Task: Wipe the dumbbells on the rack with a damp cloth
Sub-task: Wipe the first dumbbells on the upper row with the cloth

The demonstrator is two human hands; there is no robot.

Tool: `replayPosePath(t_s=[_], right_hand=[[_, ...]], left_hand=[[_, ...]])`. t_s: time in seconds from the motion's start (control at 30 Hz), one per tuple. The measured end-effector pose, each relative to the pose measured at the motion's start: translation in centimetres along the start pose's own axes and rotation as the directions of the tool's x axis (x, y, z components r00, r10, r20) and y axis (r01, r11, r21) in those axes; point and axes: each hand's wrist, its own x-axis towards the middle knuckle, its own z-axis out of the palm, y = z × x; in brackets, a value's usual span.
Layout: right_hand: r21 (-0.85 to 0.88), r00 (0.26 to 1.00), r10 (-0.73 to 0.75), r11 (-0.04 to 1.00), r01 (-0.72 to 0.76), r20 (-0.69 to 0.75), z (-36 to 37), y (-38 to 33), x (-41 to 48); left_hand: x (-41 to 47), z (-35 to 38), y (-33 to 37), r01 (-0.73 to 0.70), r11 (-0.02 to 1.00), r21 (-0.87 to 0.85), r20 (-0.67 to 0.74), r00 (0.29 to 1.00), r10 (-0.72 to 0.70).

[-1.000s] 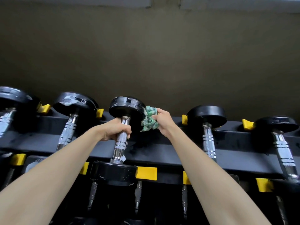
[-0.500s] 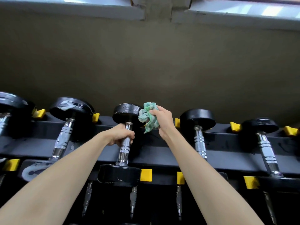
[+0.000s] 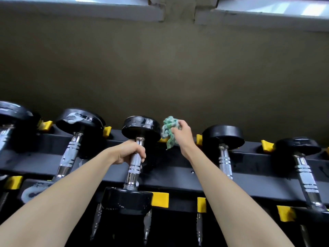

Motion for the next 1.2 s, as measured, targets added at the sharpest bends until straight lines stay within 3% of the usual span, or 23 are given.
replayPosePath(t_s=[0.13,0.27,0.37,0.5,0.67,0.83,0.97,1.13,1.2], right_hand=[[-0.301,0.996,-0.043,0.951,0.064,0.078,0.2,0.1,0.5],[-0.446,0.980,-0.010,0.890,0.099,0.198,-0.2,0.0,0.7],[-0.383,0.976,0.075,0.924,0.010,0.206,-0.1,0.6,0.2],[-0.159,0.958,0.184,0.976,-0.152,0.219,-0.9,1.2,-0.1],[0.113,0.958,0.219,0.964,-0.243,0.187,-2.0,1.8,-1.4],[0.154,0.990,0.134,0.978,-0.140,0.048,-1.5,0.3,-3.2],[0.121,0.999,0.024,0.992,-0.021,-0.026,0.1,-2.6,-4.7],[-0.174,0.987,-0.159,0.971,0.163,0.036,4.2,-6.1,-5.7],[-0.288,0.977,-0.195,0.934,0.213,0.090,6.5,-6.8,-6.0]], left_hand=[[0.5,0.7,0.1,0.016,0.999,0.036,0.040,0.999,-0.017],[0.6,0.8,0.0,0.024,1.000,-0.007,0.080,0.997,-0.023],[0.4,0.5,0.1,0.022,0.999,-0.026,0.089,0.996,-0.020],[0.0,1.0,0.4,0.035,0.999,-0.004,0.094,0.995,-0.035],[0.3,1.8,0.6,0.038,0.995,0.093,0.027,0.999,-0.041],[-0.4,3.3,0.9,-0.036,0.974,0.226,-0.109,0.992,0.062],[-1.6,3.3,0.4,-0.102,0.954,0.283,-0.088,0.987,0.131],[-3.5,1.4,-0.6,-0.145,0.961,0.235,0.050,0.989,0.137],[-4.3,-0.1,-1.0,-0.150,0.954,0.260,0.040,0.989,0.144]])
